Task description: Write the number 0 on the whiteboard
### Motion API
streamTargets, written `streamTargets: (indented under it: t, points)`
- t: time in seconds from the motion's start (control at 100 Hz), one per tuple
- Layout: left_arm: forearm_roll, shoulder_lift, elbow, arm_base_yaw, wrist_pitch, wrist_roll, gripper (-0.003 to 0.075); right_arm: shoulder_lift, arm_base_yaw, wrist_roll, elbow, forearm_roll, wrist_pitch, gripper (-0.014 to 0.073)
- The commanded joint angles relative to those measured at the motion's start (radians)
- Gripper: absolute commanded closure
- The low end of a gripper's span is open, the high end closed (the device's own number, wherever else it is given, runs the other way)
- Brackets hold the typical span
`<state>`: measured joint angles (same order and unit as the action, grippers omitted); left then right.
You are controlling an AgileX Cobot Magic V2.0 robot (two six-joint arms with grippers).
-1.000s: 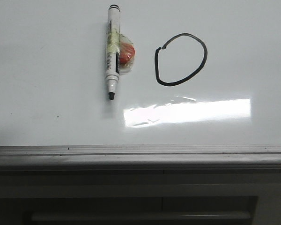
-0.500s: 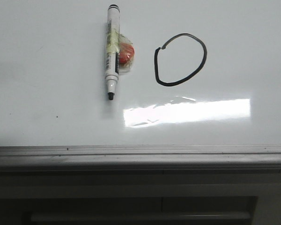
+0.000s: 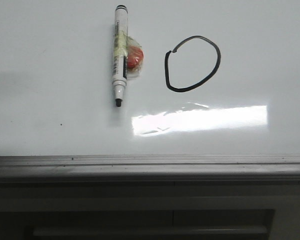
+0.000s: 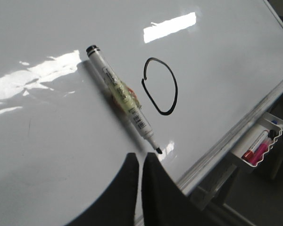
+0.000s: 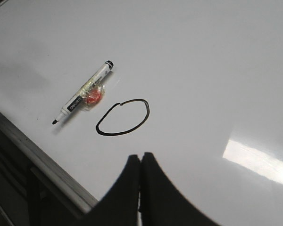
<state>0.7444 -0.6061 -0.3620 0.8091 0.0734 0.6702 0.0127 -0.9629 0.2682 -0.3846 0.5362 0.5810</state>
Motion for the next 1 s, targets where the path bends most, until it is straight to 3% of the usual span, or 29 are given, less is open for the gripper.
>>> streamTargets:
  t: [0.0, 0.06, 0.19, 0.33, 0.43, 0.64, 0.82, 0.99]
  points:
    - [-0.082, 0.041, 0.008, 0.001, -0.073, -0.001, 0.0740, 0.017, 0.005, 0.004, -0.022, 0.032, -0.061, 0.0662]
    - [-0.220, 0.109, 0.045, -0.004, -0.106, -0.005, 0.0740, 0.017, 0.005, 0.004, -0.022, 0.032, -0.061, 0.0662]
    - [-0.253, 0.296, 0.187, -0.071, -0.217, -0.099, 0.0740, 0.017, 0.005, 0.004, -0.022, 0.032, -0.061, 0.0662]
    - [-0.528, 0.493, 0.320, -0.199, -0.208, -0.382, 0.0740, 0.017, 0.005, 0.004, -0.022, 0.032, -0.061, 0.0662]
    - [-0.682, 0.588, 0.373, -0.293, -0.102, -0.597, 0.0740, 0.017, 0.005, 0.004, -0.022, 0.032, -0.059, 0.0662]
    - [-0.682, 0.637, 0.398, -0.465, 0.208, -0.611, 0.0740, 0.017, 0.005, 0.004, -0.022, 0.032, -0.058, 0.0662]
    - [-0.687, 0.637, 0.398, -0.553, 0.206, -0.602, 0.0740, 0.017, 0.005, 0.004, -0.022, 0.032, -0.058, 0.0662]
    - [-0.677, 0.637, 0.398, -0.562, 0.206, -0.602, 0.0740, 0.017, 0.005, 0.004, -0.022, 0.032, -0.058, 0.0662]
